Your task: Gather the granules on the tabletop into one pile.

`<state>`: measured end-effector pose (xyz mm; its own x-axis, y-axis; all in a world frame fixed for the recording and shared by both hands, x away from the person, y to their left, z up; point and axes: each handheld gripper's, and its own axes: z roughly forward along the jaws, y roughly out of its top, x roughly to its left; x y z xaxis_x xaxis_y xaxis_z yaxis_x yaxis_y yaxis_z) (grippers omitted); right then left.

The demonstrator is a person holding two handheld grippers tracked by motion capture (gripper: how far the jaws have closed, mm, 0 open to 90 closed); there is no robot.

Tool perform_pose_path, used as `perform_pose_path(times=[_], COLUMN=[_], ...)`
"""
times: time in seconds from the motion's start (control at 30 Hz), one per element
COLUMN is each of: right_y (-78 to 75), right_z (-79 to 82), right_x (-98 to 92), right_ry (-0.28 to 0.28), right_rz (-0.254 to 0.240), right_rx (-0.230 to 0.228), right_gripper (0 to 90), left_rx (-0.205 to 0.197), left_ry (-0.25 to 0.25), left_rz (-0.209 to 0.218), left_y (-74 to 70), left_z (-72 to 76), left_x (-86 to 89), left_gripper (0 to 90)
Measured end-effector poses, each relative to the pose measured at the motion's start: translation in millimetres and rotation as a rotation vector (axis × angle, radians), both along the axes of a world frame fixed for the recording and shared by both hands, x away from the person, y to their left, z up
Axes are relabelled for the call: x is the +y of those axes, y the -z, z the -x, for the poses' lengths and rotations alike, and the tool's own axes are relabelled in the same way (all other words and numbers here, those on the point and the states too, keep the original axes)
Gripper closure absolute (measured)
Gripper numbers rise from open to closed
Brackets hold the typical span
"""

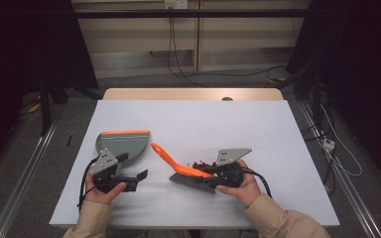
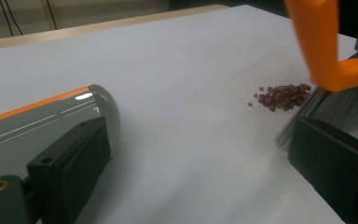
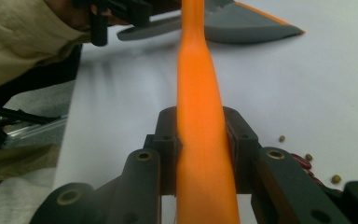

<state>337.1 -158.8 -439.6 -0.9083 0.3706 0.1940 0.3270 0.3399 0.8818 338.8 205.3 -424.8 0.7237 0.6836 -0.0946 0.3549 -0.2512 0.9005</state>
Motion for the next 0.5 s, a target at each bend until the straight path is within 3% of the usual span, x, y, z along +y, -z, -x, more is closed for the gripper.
perform_pose_path(times=[0.4, 0.5], right_y=[4.5, 1.6], right_z=[-31.9, -36.2], right_x=[-3.4, -2.9], right_ry=[0.045, 0.050], right_rz=[-0.004, -0.027], right_rx=[-0.037, -0.031], right_gripper=[71.5, 71.5], left_rx=[0.006, 0.005], left_ry=[0.002, 0.001], left_rz=[0.002, 0.004], left_y=[1.0, 0.6], left_z=[-0.9, -0.4], left_x=[-1.2, -1.2], left_gripper=[5.6, 5.6])
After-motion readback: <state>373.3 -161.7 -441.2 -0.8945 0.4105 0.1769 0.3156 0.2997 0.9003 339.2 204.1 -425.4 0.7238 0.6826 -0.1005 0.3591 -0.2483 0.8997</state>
